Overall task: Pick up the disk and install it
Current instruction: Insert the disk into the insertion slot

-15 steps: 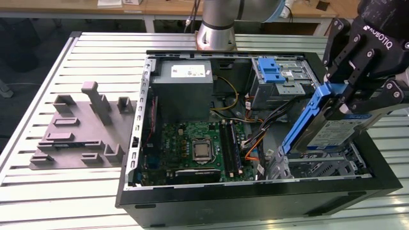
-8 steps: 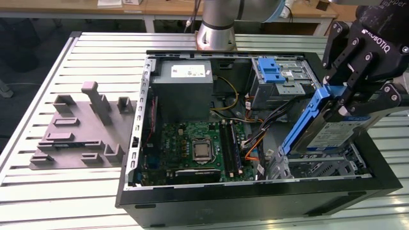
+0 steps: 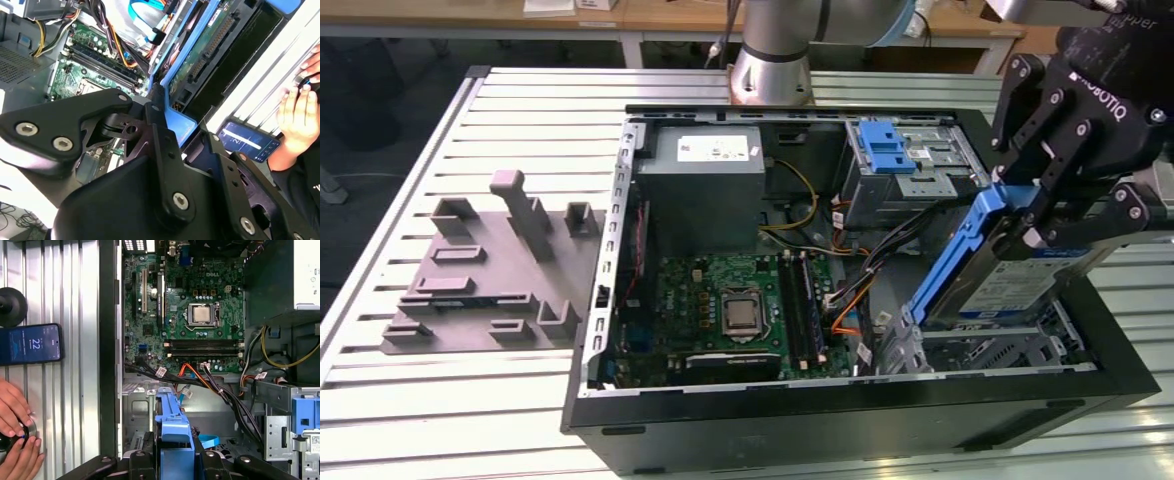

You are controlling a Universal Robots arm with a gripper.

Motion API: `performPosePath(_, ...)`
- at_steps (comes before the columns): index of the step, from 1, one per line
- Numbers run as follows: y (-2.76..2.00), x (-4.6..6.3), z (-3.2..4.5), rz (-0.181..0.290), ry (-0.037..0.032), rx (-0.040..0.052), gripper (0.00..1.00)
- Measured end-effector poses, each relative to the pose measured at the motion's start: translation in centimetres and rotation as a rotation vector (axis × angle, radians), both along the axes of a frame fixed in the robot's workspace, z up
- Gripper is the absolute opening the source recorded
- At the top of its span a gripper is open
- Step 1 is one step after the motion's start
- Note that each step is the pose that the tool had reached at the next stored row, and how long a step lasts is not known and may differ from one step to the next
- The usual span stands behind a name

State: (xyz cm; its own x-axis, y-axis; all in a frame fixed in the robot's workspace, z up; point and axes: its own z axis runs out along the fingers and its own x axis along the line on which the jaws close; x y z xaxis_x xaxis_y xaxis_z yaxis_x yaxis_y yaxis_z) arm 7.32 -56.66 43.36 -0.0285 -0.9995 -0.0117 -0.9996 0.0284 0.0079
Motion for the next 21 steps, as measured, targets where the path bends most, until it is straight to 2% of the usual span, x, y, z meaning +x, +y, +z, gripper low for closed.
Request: performPosePath(21, -0.01, 0.3, -1.47, 0.0, 0.0, 0.0001, 0.36)
